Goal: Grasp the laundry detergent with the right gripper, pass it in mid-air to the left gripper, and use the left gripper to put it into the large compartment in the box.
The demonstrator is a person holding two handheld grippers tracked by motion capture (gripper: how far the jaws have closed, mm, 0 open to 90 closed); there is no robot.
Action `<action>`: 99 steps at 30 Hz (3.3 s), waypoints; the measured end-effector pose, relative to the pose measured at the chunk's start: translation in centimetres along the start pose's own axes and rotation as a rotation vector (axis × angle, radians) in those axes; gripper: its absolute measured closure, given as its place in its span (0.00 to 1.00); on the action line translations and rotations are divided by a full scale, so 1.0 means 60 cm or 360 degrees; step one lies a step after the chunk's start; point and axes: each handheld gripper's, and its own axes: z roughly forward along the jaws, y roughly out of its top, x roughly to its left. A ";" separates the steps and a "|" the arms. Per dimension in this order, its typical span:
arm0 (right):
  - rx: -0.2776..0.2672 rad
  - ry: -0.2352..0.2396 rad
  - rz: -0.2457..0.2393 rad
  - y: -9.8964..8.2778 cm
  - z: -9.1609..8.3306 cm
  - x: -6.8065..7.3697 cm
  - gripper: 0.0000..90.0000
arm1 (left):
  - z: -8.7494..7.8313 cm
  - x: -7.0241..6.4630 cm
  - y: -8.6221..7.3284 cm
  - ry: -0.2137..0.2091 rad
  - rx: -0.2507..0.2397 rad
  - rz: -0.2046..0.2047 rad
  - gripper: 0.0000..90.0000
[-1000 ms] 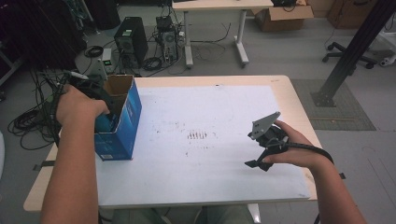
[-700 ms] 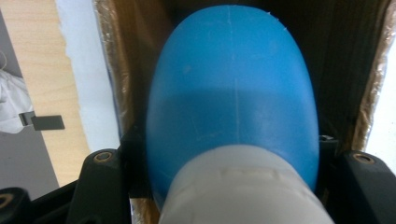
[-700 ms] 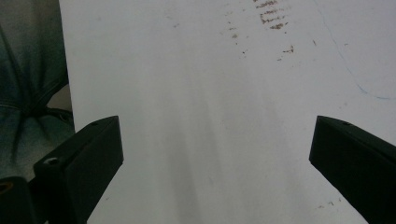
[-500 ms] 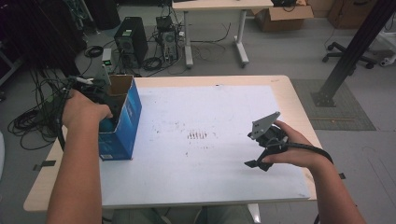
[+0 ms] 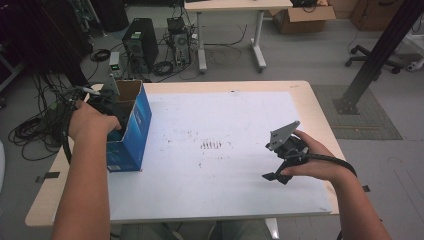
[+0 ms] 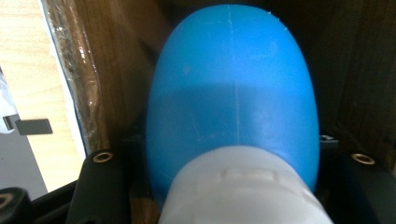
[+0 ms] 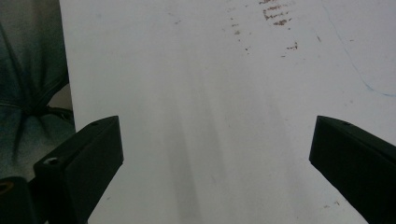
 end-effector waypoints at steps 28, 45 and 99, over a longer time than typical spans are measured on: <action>0.0009 0.0001 -0.0005 -0.001 0.003 0.004 0.03 | 0.000 0.000 -0.006 -0.0027 -0.0046 0.0022 0.40; -0.0010 -0.0005 -0.0015 -0.004 0.000 0.007 0.03 | -0.037 -0.012 -0.012 0.0043 -0.0072 0.0044 0.30; -0.0006 -0.0055 -0.0156 0.036 -0.057 0.014 0.03 | -0.217 -0.230 -0.084 0.0042 -0.0294 0.1115 0.00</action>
